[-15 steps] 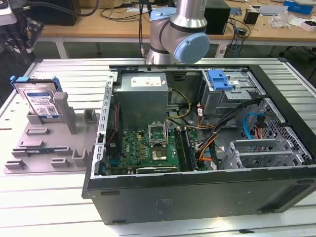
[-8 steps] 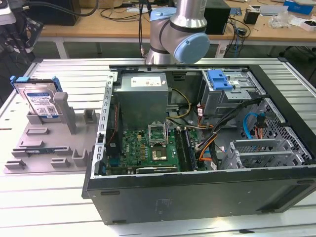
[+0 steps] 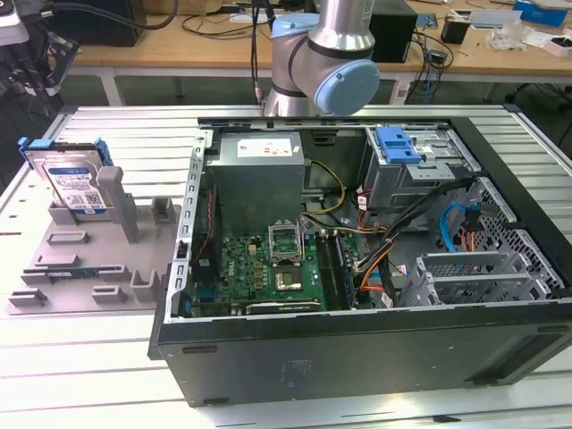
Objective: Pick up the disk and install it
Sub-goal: 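Pick up the disk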
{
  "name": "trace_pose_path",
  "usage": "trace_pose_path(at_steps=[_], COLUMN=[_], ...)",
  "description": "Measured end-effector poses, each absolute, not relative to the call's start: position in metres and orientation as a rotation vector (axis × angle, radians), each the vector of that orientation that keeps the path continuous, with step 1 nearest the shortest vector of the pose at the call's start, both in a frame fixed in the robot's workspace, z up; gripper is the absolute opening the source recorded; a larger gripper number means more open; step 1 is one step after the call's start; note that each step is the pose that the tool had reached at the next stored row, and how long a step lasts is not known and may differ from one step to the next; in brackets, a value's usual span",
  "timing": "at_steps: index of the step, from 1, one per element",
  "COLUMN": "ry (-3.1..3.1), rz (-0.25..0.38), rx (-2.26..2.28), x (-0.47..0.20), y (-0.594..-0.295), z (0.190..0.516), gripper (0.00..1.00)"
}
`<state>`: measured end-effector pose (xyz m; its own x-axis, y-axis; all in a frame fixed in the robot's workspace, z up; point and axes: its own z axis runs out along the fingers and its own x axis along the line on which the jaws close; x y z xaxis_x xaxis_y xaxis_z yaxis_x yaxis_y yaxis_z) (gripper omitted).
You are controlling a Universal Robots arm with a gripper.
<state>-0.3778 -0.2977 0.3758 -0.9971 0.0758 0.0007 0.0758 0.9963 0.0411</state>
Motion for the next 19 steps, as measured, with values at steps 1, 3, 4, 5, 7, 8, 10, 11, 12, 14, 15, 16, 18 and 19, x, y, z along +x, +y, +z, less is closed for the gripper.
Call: trace_pose_path(at_steps=[1,3,4,5,7,8,10,11,12,14,15,16,18,19], ry=[3.140,3.147,3.152,3.156,3.160,3.161,3.160,3.160,3.159,3.152,3.147,3.141,3.132,3.128], rz=[0.064,0.063,0.062,0.061,0.061,0.060,0.060,0.060,0.059,0.058,0.057,0.057,0.056,0.055], rx=[0.118,0.106,0.088,0.062,0.010,-0.035,-0.102,-0.134,-0.167,-0.290,-0.347,-0.400,-0.473,-0.500], x=[-0.3776,-0.3775,-0.3774,-0.3773,-0.3772,-0.3773,-0.3772,-0.3772,-0.3772,-0.3772,-0.3772,-0.3772,-0.3772,-0.3772], y=[-0.2976,-0.2977,-0.2977,-0.2977,-0.2977,-0.2977,-0.2977,-0.2977,-0.2977,-0.2977,-0.2977,-0.2977,-0.2977,-0.2977], z=[0.3758,0.3758,0.3758,0.3758,0.3759,0.3759,0.3758,0.3758,0.3758,0.3757,0.3757,0.3757,0.3757,0.3757], gripper=[0.11,0.11,0.11,0.11,0.11,0.11,0.11,0.11,0.11,0.11,0.11,0.11,0.11,0.11])
